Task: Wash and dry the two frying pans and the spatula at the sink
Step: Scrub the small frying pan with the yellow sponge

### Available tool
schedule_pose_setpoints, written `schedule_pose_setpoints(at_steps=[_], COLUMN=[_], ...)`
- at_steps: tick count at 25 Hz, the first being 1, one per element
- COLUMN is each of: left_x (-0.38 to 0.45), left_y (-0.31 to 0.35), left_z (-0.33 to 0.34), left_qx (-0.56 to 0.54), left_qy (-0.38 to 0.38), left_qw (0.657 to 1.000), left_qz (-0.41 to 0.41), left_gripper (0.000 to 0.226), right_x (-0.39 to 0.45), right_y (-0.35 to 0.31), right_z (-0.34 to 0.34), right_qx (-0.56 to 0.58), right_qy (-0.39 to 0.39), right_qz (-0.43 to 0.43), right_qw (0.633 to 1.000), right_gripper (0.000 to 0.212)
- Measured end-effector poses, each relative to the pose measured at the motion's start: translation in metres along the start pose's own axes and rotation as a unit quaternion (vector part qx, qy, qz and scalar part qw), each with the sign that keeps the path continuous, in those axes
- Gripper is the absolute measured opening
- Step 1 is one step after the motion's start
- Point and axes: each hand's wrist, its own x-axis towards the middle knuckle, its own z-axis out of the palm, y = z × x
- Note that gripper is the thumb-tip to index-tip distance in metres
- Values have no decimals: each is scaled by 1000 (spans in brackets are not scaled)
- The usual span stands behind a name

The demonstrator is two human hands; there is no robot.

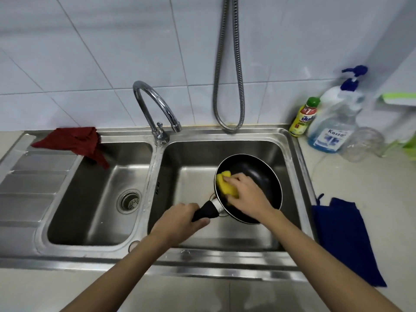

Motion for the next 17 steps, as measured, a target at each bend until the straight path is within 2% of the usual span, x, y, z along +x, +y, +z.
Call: schedule_pose_setpoints(at_steps=[2,3,5,6,7,9,10,12,14,17], left_x=[3,6,15,20,25,32,34,35,32,26], left_y=[6,7,6,6,6,9,12,17,20,22], left_z=[0,-2,-9,-14,-17,-17,-16,-13,-12,-10], left_qx=[4,-1,-3,1,2,5,20,71,95,54], left_qy=[1,3,7,10,13,17,13,-3,-19,-18], left_qw=[1000,1000,1000,1000,1000,1000,1000,996,992,996], left_qz=[20,21,12,8,4,10,20,52,76,72], left_gripper=[30,30,27,26,25,25,25,25,27,23], right_x=[8,8,-2,-10,-17,-30,-34,-35,-29,-27], right_y=[15,28,53,58,55,33,20,13,32,74], right_z=[-18,-29,-42,-41,-35,-18,-11,-9,-21,-50], right_qx=[-116,-170,-228,-220,-180,4,93,147,61,-109], right_qy=[80,95,91,81,62,8,-15,-7,49,89], right_qz=[53,82,123,133,139,130,117,92,99,125], right_qw=[989,977,962,963,972,991,989,985,992,982], right_gripper=[62,60,59,59,61,60,59,56,57,59])
